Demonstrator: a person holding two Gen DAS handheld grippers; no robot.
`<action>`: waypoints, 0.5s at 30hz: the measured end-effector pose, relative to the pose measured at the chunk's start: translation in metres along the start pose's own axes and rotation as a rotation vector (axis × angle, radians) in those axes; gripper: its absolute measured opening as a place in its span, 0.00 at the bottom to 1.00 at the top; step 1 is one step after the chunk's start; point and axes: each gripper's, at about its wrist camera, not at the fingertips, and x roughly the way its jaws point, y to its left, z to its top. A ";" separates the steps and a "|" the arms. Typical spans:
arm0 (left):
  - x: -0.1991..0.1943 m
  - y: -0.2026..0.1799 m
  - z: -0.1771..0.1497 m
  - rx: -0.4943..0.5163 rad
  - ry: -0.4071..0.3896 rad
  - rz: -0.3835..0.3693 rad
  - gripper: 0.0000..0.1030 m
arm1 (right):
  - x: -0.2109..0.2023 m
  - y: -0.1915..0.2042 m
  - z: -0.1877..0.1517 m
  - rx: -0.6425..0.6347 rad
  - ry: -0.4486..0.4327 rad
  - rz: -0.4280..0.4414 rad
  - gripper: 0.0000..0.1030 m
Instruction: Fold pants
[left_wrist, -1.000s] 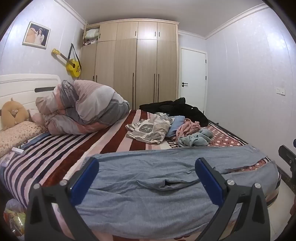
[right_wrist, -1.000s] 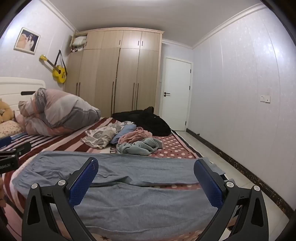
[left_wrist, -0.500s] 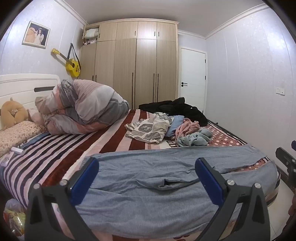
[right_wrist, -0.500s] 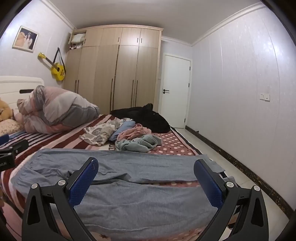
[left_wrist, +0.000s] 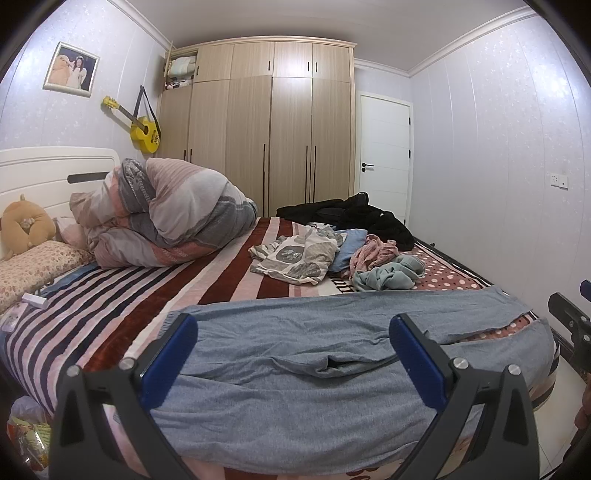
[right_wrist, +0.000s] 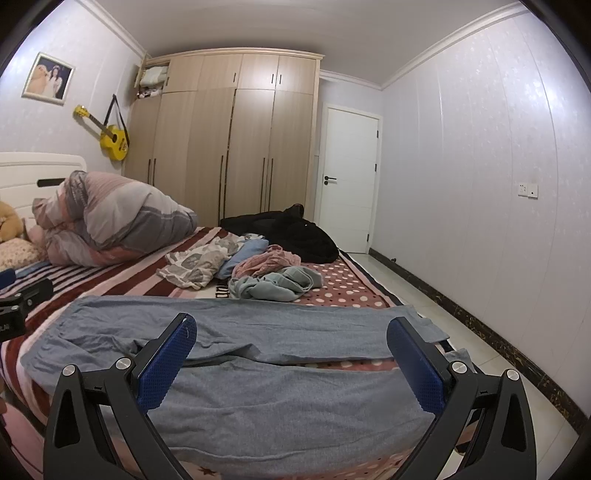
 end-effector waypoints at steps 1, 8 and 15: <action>0.000 0.000 0.000 0.000 0.000 0.000 0.99 | 0.000 0.000 -0.001 0.001 0.000 -0.001 1.00; -0.002 0.001 0.001 -0.005 -0.001 -0.001 0.99 | 0.000 -0.001 0.000 0.002 0.002 0.000 1.00; 0.000 0.000 0.000 -0.002 0.001 -0.001 0.99 | 0.001 -0.001 0.000 0.002 0.002 0.001 1.00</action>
